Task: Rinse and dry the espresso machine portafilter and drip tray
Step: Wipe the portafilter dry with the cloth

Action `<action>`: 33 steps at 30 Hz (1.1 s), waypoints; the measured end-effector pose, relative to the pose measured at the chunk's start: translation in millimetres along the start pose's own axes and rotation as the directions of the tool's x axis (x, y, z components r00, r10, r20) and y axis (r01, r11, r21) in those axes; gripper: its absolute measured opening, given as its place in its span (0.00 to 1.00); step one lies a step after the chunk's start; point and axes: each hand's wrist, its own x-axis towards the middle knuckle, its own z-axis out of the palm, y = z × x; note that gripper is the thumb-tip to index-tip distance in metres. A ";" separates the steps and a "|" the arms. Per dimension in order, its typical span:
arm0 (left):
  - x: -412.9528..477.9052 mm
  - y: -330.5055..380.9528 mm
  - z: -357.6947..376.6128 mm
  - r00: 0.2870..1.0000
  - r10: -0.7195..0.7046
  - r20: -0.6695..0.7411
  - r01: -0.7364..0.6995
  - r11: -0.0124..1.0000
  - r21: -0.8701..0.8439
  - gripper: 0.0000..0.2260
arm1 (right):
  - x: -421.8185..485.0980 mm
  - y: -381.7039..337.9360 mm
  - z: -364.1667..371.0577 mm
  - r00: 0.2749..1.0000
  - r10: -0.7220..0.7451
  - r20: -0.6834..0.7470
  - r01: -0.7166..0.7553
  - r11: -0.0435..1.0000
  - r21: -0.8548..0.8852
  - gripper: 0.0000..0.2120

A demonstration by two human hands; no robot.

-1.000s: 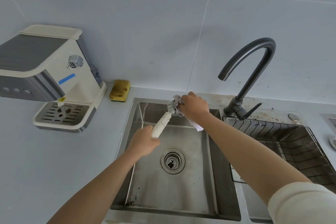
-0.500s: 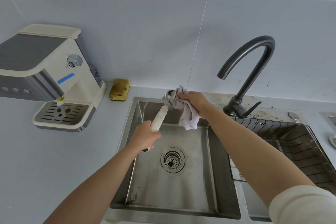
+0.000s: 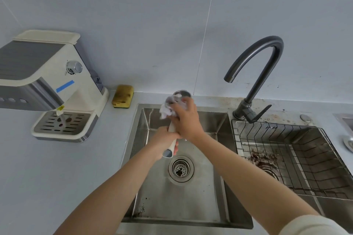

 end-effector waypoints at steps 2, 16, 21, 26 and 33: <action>-0.3 -1.2 3.7 0.999 0.028 -0.019 -0.028 1.000 -0.014 0.06 | -3.0 -0.8 3.8 0.997 0.068 0.028 -0.067 0.997 -0.035 0.22; -1.9 -6.3 33.5 0.990 0.132 -0.047 -0.128 0.988 0.081 0.09 | 0.4 15.0 -13.1 0.833 0.552 0.040 -0.393 0.539 0.745 0.16; -4.5 -4.9 32.7 0.982 0.187 0.017 -0.187 0.972 0.139 0.11 | 14.6 25.5 -16.5 0.694 0.611 0.381 -0.611 0.220 0.761 0.43; -10.4 -2.1 33.0 0.977 0.197 0.084 -0.209 0.964 0.166 0.14 | 21.8 35.0 -22.5 0.644 0.480 0.595 -0.695 0.043 0.717 0.08; -15.6 1.3 25.8 0.971 0.200 0.133 -0.219 0.965 0.142 0.21 | 30.1 21.6 -15.0 0.663 0.544 0.514 -0.687 0.167 0.708 0.08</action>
